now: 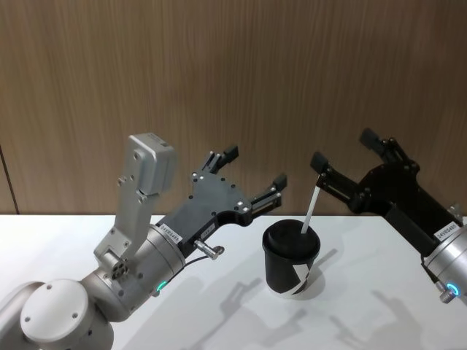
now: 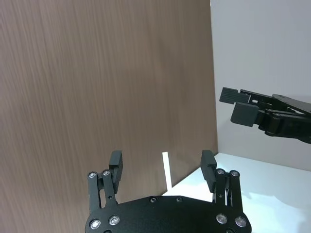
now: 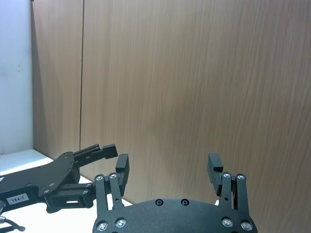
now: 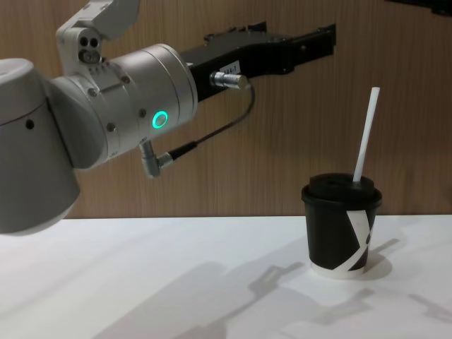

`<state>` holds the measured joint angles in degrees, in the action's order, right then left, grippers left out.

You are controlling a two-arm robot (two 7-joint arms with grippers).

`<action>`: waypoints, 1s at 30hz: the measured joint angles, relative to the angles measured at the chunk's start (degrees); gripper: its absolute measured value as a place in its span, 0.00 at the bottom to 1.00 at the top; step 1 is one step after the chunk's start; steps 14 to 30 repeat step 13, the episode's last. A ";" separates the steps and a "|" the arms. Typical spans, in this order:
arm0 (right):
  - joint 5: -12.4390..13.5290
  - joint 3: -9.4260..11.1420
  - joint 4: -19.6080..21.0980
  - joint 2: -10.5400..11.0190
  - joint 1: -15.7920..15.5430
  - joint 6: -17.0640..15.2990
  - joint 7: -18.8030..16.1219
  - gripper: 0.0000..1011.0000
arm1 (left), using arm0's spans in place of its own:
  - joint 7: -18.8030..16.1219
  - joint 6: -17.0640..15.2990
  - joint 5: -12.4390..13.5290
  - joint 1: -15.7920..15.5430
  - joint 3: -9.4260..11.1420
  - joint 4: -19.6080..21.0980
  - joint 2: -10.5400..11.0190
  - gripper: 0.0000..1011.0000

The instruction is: Pick up the straw with one hand, pass it to the other hand, and insert it into the cup.

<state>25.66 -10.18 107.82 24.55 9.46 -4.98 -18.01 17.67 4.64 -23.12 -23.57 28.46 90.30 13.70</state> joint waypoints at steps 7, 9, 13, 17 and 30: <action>0.15 0.04 0.13 0.03 -0.11 0.08 0.21 0.99 | -0.74 0.04 0.50 0.33 -0.20 0.41 -0.10 0.99; 0.18 0.05 0.15 0.04 -0.13 0.09 0.23 0.99 | -0.91 0.05 0.62 0.41 -0.24 0.53 -0.13 0.99; 0.24 0.08 0.18 0.06 -0.16 0.12 0.29 0.99 | -1.10 0.07 0.77 0.50 -0.30 0.64 -0.15 0.99; 0.24 0.08 0.18 0.06 -0.16 0.12 0.29 0.99 | -1.10 0.07 0.77 0.50 -0.30 0.64 -0.15 0.99; 0.24 0.08 0.18 0.06 -0.16 0.12 0.29 0.99 | -1.10 0.07 0.77 0.50 -0.30 0.64 -0.15 0.99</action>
